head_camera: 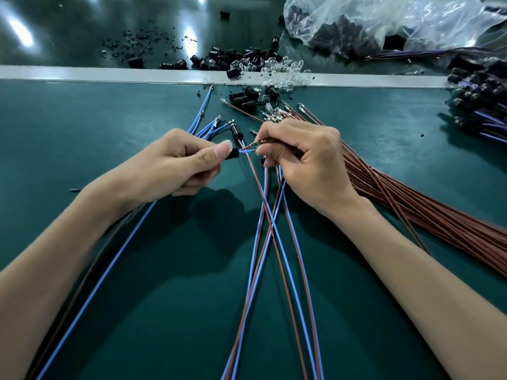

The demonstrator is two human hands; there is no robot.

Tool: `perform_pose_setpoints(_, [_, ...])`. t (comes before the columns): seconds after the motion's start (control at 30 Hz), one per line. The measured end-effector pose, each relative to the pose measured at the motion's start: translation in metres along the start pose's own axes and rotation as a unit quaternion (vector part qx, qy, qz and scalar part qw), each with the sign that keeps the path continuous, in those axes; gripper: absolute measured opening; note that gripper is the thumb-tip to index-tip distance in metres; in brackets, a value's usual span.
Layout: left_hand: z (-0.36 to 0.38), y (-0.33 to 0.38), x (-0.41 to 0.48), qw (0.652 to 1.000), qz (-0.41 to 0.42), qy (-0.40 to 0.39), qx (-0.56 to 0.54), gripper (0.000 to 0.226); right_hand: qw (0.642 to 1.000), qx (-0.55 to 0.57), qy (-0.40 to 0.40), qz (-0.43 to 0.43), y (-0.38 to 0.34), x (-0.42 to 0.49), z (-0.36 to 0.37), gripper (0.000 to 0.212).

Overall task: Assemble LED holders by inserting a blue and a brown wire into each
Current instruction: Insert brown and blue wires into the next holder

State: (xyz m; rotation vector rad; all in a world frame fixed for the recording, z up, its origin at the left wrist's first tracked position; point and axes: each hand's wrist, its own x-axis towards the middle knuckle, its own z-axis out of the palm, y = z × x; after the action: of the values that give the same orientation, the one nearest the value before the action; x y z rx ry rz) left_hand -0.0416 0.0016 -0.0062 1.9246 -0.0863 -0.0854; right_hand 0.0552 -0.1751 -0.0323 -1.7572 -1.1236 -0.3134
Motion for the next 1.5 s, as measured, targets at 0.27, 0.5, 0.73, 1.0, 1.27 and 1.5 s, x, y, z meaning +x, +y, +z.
perform_pose_setpoints(0.27, [0.004, -0.001, 0.001, 0.997, -0.067, -0.044, -0.021, 0.05, 0.999, 0.002, -0.037, -0.018, -0.003, 0.0, -0.001, 0.007])
perform_pose_setpoints(0.5, [0.008, -0.001, 0.001, 0.997, -0.053, -0.053, -0.009, 0.046, 0.999, 0.03, -0.044, 0.001, -0.004, -0.001, -0.001, 0.008])
perform_pose_setpoints(0.73, [0.008, -0.003, 0.004, 0.998, -0.037, 0.021, -0.038, 0.037, 1.0, -0.008, -0.013, 0.01, -0.005, -0.001, 0.002, 0.009])
perform_pose_setpoints(1.0, [0.012, -0.006, 0.004, 0.998, -0.024, 0.047, -0.016, 0.034, 0.999, -0.035, -0.027, -0.018, -0.004, -0.002, 0.001, 0.012])
perform_pose_setpoints(1.27, [0.01, -0.007, 0.004, 0.998, -0.034, 0.052, -0.022, 0.039, 0.999, -0.017, -0.02, -0.026, -0.003, -0.003, 0.001, 0.008])
perform_pose_setpoints(1.5, [0.009, -0.009, 0.005, 0.999, -0.02, 0.033, -0.031, 0.028, 0.998, -0.037, -0.021, -0.041, -0.001, -0.003, -0.001, 0.008])
